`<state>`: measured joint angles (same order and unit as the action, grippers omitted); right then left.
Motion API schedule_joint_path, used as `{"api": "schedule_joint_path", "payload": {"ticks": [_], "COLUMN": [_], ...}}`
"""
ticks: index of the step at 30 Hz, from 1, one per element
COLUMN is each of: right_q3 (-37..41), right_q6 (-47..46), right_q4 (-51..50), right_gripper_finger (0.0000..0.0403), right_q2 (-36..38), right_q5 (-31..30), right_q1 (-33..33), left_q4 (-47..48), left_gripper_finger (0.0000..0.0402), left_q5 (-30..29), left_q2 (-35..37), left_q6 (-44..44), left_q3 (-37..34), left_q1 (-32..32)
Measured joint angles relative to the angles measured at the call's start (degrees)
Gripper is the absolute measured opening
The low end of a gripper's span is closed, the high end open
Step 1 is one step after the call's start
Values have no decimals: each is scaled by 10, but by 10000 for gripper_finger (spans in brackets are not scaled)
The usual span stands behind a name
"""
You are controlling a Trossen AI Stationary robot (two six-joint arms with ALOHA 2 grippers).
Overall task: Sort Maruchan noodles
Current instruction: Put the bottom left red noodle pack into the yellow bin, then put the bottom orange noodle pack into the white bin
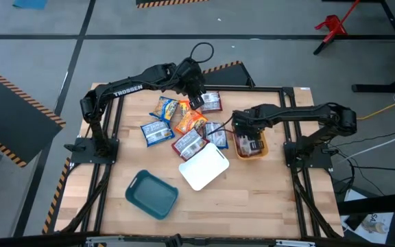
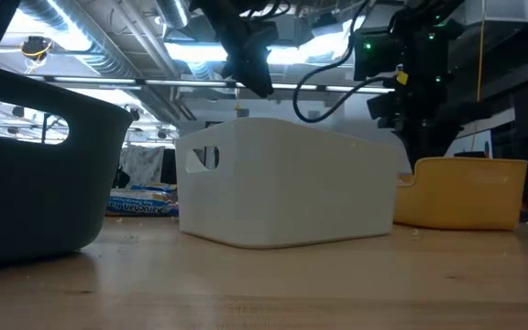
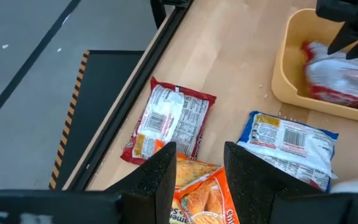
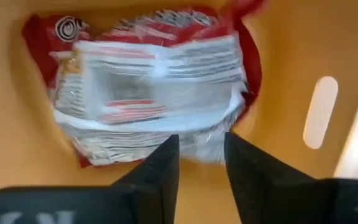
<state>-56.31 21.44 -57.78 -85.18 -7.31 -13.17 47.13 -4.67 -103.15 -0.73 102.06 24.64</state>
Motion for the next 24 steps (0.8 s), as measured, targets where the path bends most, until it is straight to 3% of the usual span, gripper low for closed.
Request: {"api": "schedule_joint_path", "payload": {"ticks": [3,7,14,20,24], "right_q3": [-2,-43,-131,-142,-142], "right_q6": [-3,-20,-92,-135,-137], "right_q4": [10,6,9,1,-9], "right_gripper_finger": [102,115,185,266,306], "right_q2": [5,19,81,139,150], "right_q5": [-6,-17,-21,14,15], "right_q1": [0,0,-37,-71,-75], "left_q4": [0,12,12,103,111], "left_gripper_finger": [128,128,136,170,202], "left_q5": [-1,49,69,220,250], "left_q2": [0,10,47,50,50], "left_q6": [0,-16,-24,-79,-162], "left_q3": [0,0,1,1,-32], "left_q1": [0,7,47,86,68]}}
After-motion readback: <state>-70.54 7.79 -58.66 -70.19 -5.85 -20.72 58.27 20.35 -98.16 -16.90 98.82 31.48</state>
